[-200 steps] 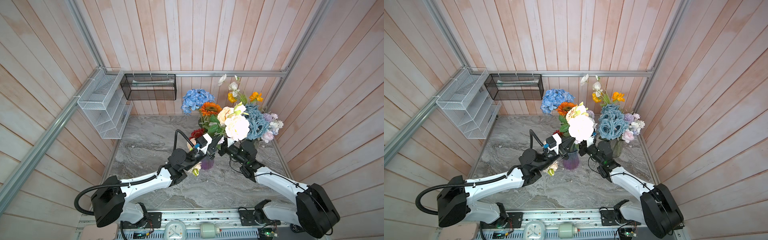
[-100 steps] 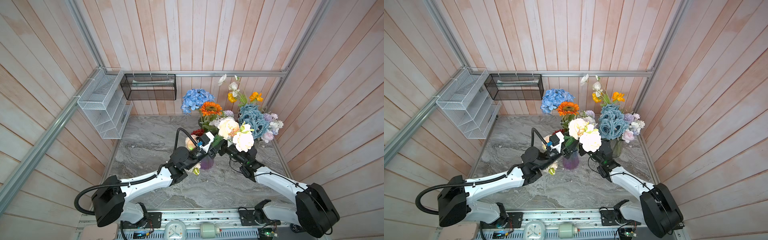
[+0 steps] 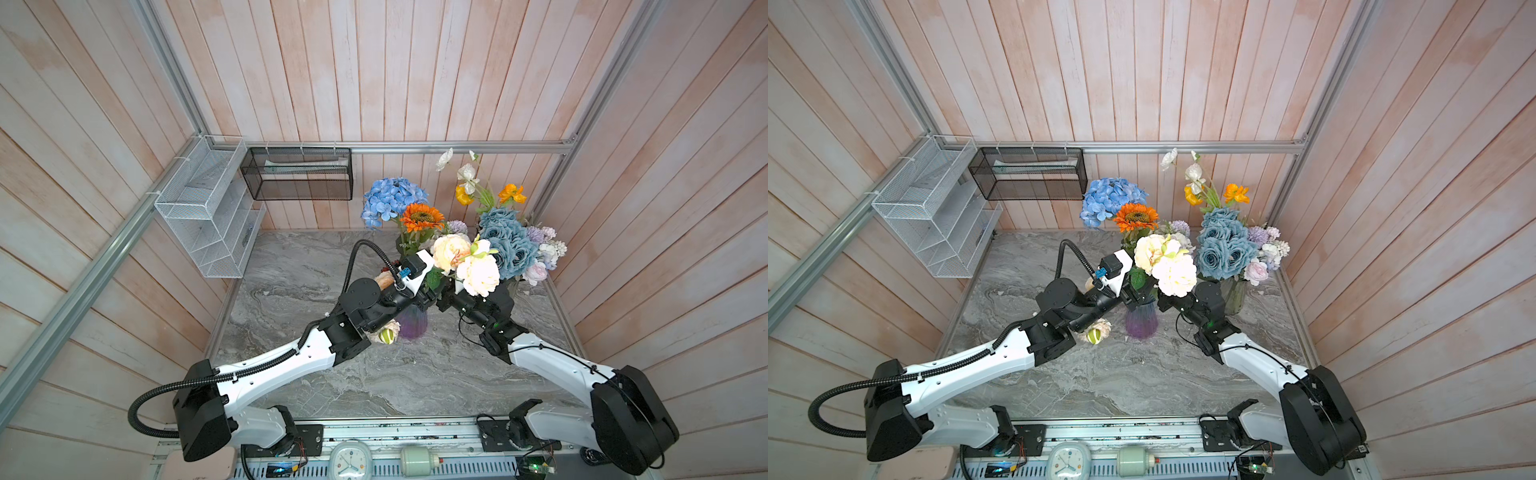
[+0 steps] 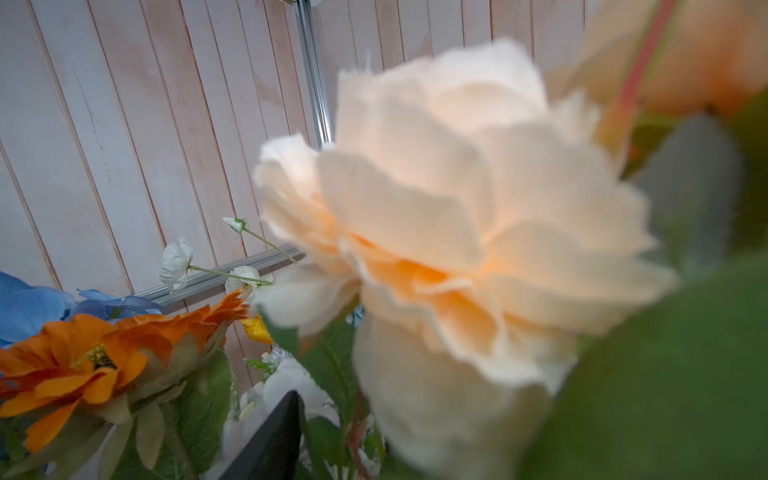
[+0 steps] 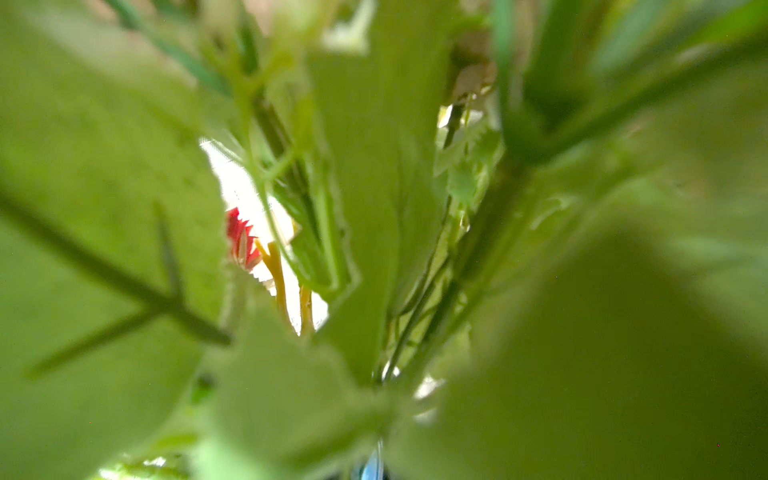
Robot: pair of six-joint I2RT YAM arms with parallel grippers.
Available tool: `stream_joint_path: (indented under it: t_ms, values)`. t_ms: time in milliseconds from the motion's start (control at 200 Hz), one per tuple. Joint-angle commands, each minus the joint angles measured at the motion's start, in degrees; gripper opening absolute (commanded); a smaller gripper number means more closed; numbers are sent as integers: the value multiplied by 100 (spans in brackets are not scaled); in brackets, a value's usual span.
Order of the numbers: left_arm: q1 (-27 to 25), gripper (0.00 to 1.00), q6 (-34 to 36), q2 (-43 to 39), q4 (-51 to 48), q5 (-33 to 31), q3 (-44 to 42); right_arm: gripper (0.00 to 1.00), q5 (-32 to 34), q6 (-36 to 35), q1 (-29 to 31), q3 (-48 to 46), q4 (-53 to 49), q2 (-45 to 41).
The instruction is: Arrange the flowers into the vase
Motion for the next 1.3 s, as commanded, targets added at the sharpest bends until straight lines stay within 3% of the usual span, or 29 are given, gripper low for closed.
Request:
stream_joint_path:
  t_ms: [0,335,445,790,1295]
  values:
    - [45,62,-67,-136,-635,-167,282,14,-23,-24,18,-47,-571,151]
    - [344,85,-534,-182,-1947,-197,791,14,-32,-13,13,-74,-518,164]
    - [362,100,-540,-241,-2080,-210,882,14,-41,-9,14,-71,-516,169]
    - [530,100,-283,-340,-2363,-145,1312,15,-7,-11,16,-95,-580,68]
    - [808,100,-325,-137,-4078,177,2236,15,-49,33,30,-29,-580,138]
